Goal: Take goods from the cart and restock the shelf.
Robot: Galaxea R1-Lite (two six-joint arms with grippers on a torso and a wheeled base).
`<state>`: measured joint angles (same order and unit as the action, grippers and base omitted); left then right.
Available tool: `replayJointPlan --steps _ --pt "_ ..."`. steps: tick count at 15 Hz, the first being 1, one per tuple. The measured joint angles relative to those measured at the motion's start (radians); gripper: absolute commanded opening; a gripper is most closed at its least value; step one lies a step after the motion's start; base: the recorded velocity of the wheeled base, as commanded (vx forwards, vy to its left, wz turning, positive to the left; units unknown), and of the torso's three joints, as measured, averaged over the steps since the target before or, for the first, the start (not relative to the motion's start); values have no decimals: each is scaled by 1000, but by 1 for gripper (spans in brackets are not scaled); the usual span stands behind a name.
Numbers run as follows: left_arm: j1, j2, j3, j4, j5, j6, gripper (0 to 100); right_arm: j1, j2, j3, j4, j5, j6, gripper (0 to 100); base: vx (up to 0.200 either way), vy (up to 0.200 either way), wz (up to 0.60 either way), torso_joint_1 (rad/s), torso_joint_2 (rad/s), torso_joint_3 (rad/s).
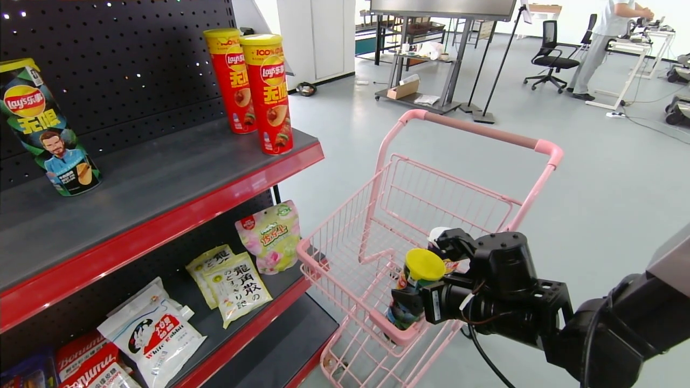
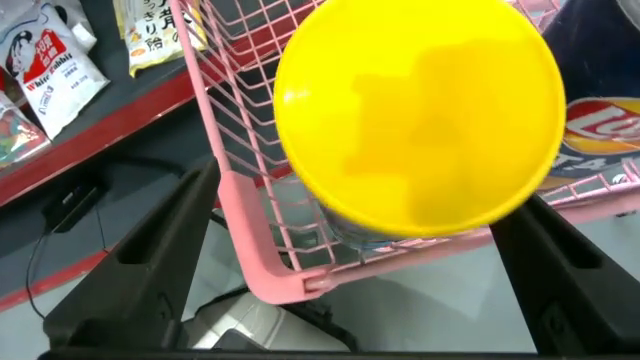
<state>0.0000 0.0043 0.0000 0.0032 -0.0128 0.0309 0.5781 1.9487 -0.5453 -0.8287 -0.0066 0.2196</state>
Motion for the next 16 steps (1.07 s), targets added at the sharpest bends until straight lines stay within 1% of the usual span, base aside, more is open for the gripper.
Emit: replayJointPlan --steps 5,10,13,14,16 --pt "0 0 0 0 0 0 100 -6 45 -42 -2 0 -1 100 0 0 0 0 0 0" --pt "0 0 0 0 -1 0 100 -18 93 -42 -82 -1 -8 100 0 0 0 0 0 0" --pt "0 0 0 0 -1 0 100 -20 110 -43 -86 -1 -8 100 0 0 0 0 0 0" --pt "0 0 0 0 -1 0 100 -20 113 -43 -86 -2 -8 0 0 0 0 0 0 0" --pt "0 0 0 0 -1 0 100 -19 119 -40 -86 -2 -7 0 0 0 0 0 0 0"
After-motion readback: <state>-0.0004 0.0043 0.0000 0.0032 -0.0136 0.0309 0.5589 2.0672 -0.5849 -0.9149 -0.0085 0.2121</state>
